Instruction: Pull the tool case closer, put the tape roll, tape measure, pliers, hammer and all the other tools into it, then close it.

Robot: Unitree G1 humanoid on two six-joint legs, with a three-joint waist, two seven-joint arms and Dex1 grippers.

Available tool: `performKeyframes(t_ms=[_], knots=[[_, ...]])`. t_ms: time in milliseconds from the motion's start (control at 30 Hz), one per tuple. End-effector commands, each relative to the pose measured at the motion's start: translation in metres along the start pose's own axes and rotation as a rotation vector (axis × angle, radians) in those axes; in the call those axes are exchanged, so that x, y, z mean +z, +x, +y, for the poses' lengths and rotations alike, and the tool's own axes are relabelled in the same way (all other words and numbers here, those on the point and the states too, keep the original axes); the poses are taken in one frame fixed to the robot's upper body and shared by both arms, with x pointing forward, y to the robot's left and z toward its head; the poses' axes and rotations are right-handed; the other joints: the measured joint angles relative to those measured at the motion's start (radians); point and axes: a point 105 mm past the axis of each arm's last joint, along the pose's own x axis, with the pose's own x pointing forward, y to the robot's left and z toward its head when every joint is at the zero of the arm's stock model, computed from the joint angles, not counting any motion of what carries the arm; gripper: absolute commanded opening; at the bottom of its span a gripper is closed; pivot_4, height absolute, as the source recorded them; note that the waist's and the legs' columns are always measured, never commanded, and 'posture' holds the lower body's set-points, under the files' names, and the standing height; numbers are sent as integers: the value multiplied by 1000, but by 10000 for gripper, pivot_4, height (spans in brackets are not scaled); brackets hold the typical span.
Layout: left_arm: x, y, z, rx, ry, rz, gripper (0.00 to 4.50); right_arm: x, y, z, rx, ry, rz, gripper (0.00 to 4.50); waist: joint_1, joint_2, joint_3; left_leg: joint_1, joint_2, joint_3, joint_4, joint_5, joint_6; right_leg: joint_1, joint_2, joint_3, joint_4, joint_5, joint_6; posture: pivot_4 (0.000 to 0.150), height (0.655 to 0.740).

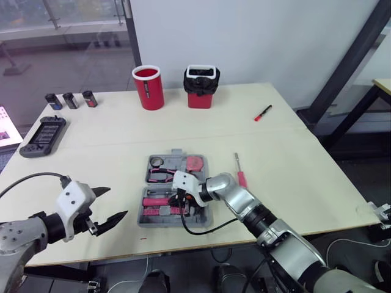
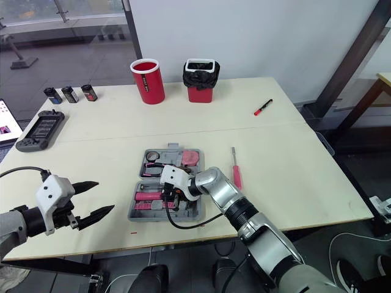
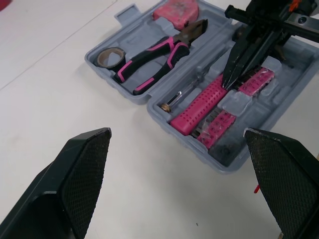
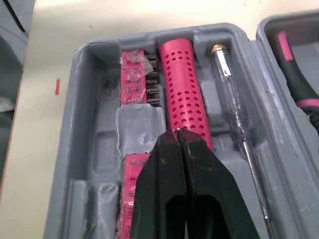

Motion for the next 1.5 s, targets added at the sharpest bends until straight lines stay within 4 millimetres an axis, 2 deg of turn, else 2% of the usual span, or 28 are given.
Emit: performKeyframes(t_ms=[33, 100, 167, 267, 367, 433, 500, 533, 600, 633, 767, 800, 833, 967, 1100, 1233, 1367, 1500], knots=[[7, -1, 4, 3, 31, -8, 45000, -46, 2, 4, -10, 152, 135, 680, 0, 0, -4, 0, 0, 0, 0, 0, 0, 0, 0, 0, 0, 0, 0, 1500, 7400], [7, -1, 3, 3, 28, -10, 45000, -26, 0, 4, 10, 156, 27, 680, 0, 0, -4, 0, 0, 0, -1, 0, 0, 0, 0, 0, 0, 0, 0, 1500, 7400], [8, -1, 5, 15, 10, -27, 45000, -3, -7, 1, 7, 81, -94, 680, 0, 0, -4, -1, 0, 0, -1, 0, 0, -1, 0, 0, 0, 0, -1, 1500, 7400], [5, -3, 22, 117, -1, -52, 45000, 33, -35, -16, -134, -66, -316, 680, 1, 1, -1, -3, 0, 0, -2, 0, 0, -3, 0, 0, 0, 0, -1, 1500, 7400], [-10, -3, 30, 168, 3, -15, 45000, 36, -69, -25, -169, -74, -390, 680, 0, 0, 0, -4, 0, 0, -2, 0, 0, -4, 0, 0, 1, 0, -1, 1500, 7400], [-18, -8, 36, 173, -9, -13, 45000, 30, -97, -33, -194, -65, -410, 680, 0, 1, 1, -4, 0, 0, -2, 0, 0, -4, 0, 0, 0, 0, -1, 1500, 7400], [-17, -18, 45, 209, -31, -81, 45000, 24, -126, -48, -315, -33, -472, 5918, 1, 0, 1, -4, 0, 0, -2, 0, 0, -4, 0, 0, 0, -1, 0, 1500, 7400], [-18, -24, 53, 258, -46, -110, 45000, 14, -141, -54, -386, -28, -483, 8442, 1, 0, 1, -4, 0, 0, -3, 0, 0, -4, 0, 0, 0, -1, -1, 1500, 7400], [-27, -34, 64, 336, -63, -124, 45000, -9, -167, -58, -493, -22, -473, 18043, 10, -1, 1, -4, 0, 0, -4, 0, 0, -4, 0, 0, 0, -2, -1, 1500, 7400], [-34, -40, 67, 365, -79, -130, 45000, -23, -182, -60, -558, 0, -463, 24145, 12, -1, 1, -4, 0, 0, -4, 0, 0, -4, 0, 0, 0, -3, -1, 1500, 7400], [-63, -62, 68, 459, -149, -142, 45000, -80, -229, -56, -764, 75, -417, 42832, 20, 0, 1, -5, 0, 2, -4, 0, 0, -4, -1, 0, -1, -4, 0, 1500, 7400], [-72, -70, 69, 492, -168, -140, 45000, -96, -241, -52, -820, 100, -401, 44887, 20, -1, 1, -5, 0, 2, -4, 0, 0, -4, -1, 0, -2, -4, 0, 1500, 7400], [-81, -80, 69, 528, -198, -141, 45000, -115, -249, -44, -851, 113, -361, 44887, 19, -1, 1, -5, 0, 2, -4, 0, 0, -4, -1, 0, -2, -4, 0, 1500, 7400], [-112, -114, 65, 643, -263, -103, 45000, -158, -280, -24, -1008, 222, -354, 44887, 17, -3, 1, -3, 0, 2, -4, 0, 0, -4, -1, 0, -2, -6, 2, 1500, 7400], [-133, -136, 60, 723, -304, -68, 45000, -177, -291, -15, -1068, 299, -368, 44887, 9, -3, 2, -2, -1, 4, -2, -2, -3, -5, -6, 0, -4, -6, 2, 1500, 7400], [-137, -143, 61, 750, -317, -77, 45000, -176, -291, -19, -1061, 305, -371, 44887, -5, -3, 2, -3, -1, 3, -3, -3, -4, -4, -9, -4, -16, -5, 2, 1500, 7400], [-133, -136, 63, 738, -301, -87, 45000, -168, -288, -29, -1049, 298, -374, 44887, -4, -3, 1, -4, -3, 7, -3, -2, -3, 0, -11, -3, -18, -4, 0, 1500, 7400], [-110, -100, 52, 523, -272, -95, 45000, -148, -270, -41, -972, 234, -307, 44887, -1, -3, 2, -4, -2, 6, -5, -3, -3, -2, -10, -3, -14, -2, -3, 1500, 7400]])
